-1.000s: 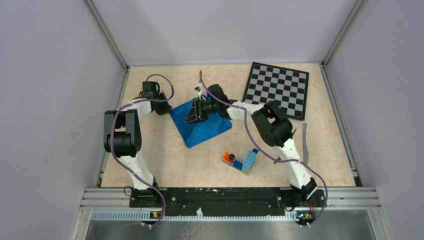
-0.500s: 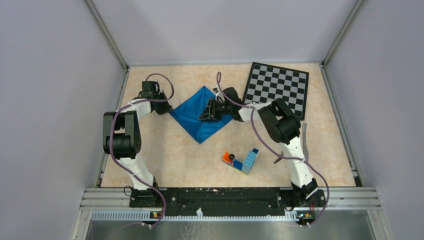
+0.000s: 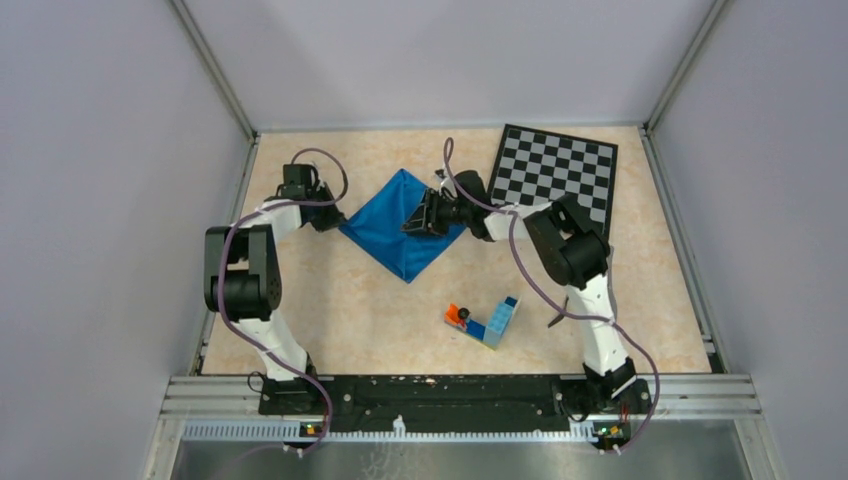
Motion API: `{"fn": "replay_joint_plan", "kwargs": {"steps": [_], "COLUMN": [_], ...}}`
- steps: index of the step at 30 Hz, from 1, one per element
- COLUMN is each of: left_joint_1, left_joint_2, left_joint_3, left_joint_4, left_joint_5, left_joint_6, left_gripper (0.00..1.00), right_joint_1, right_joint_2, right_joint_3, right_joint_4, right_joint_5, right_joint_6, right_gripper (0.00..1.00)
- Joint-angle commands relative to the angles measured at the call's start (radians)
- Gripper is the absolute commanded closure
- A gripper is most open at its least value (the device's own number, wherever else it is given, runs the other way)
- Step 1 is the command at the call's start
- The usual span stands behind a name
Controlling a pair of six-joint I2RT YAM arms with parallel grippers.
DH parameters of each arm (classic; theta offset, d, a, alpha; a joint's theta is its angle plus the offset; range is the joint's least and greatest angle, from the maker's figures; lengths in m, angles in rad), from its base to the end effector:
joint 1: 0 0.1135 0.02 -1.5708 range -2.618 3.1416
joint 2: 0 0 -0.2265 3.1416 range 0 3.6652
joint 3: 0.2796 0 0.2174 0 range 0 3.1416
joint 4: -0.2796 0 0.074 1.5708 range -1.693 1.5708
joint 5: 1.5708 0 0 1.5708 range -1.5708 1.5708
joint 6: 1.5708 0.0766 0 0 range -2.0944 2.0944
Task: Fold the napkin into a case and place the utensils inside
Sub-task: Smooth out the top corner of the smaller rectangle-folded napkin at the center of the board.
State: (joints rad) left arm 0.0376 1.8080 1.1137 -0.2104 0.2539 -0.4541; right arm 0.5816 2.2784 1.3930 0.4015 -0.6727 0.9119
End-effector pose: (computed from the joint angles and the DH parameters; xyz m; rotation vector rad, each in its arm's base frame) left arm 0.3642 -0.0056 0.1296 -0.5009 2.4494 -0.4906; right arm 0.3619 0.2950 0.0995 -0.1011 2.3489 1.5342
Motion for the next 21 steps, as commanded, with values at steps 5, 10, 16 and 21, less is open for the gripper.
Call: {"fn": "replay_joint_plan", "kwargs": {"steps": [5,10,16,21], "left_joint_1": [0.002,0.002,0.002,0.002], "left_joint_2": [-0.055,-0.062,-0.083,-0.087], "left_joint_3": [-0.002,-0.009,-0.039,-0.056], "left_joint_4": [0.022,0.013,0.008,0.005], "left_joint_5": [0.036,0.037,0.024,0.009], "left_joint_6": [-0.016,-0.018,-0.023,-0.021], "left_gripper": [1.00,1.00,1.00,1.00], "right_joint_1": [-0.029,-0.029,-0.027,-0.025], "right_joint_2": [-0.074,-0.028,-0.020,-0.015], "right_joint_3": [-0.029,-0.032,-0.033,-0.038], "right_joint_4": [-0.070,-0.096,-0.113,-0.122], "right_joint_5": [0.065,0.101,0.135,0.151], "right_joint_6": [-0.086,-0.073,-0.063,-0.062], "right_gripper": [0.73,0.91,0.96,0.97]}}
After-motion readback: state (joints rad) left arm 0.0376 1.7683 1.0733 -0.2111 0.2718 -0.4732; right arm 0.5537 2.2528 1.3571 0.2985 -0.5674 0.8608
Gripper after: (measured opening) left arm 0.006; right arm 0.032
